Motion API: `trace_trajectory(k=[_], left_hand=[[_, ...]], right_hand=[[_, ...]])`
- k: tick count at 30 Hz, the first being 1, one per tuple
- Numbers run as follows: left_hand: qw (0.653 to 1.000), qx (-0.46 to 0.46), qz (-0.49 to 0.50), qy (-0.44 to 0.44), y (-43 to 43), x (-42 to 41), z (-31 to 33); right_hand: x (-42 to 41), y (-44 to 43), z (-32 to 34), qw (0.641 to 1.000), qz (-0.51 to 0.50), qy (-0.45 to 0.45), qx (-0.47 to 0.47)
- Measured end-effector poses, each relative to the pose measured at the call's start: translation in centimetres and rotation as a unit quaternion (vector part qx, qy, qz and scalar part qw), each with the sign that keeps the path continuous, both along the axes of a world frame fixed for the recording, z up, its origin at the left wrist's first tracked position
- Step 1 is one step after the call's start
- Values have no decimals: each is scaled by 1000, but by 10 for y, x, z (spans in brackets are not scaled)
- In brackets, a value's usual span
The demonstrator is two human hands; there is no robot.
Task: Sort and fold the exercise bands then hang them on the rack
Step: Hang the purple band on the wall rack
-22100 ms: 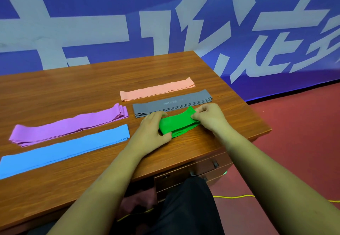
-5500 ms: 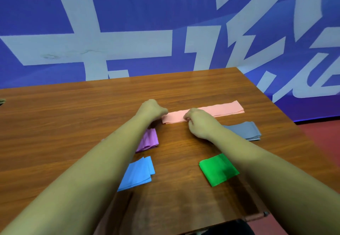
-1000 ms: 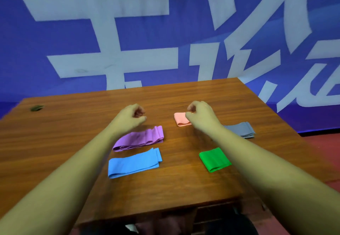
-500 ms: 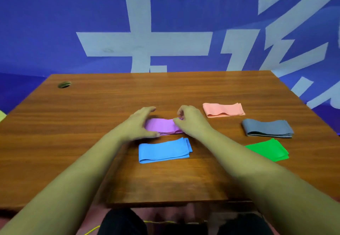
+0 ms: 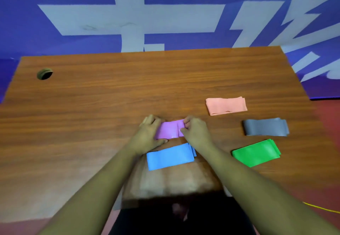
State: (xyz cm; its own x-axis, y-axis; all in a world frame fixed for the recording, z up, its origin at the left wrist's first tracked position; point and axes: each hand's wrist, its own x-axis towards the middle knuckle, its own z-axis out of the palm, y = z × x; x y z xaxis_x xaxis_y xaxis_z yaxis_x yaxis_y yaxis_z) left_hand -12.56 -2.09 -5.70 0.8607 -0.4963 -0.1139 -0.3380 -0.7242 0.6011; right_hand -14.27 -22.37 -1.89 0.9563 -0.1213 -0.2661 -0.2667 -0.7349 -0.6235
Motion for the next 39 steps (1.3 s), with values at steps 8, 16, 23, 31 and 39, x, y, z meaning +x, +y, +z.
trace_trajectory(k=[8, 16, 23, 31, 39], left_hand=[[998, 51, 20, 20, -4, 0, 14], [998, 38, 12, 54, -1, 8, 11], [997, 48, 17, 66, -1, 6, 8], [997, 41, 24, 59, -1, 6, 9], [997, 0, 35, 62, 2, 4, 7]], right_hand=[[8, 4, 30, 985, -118, 46, 119], [4, 8, 27, 998, -45, 20, -43], [6, 35, 10, 988, -31, 129, -78], [3, 41, 17, 995, -71, 73, -17], [7, 20, 23, 983, -161, 86, 1]])
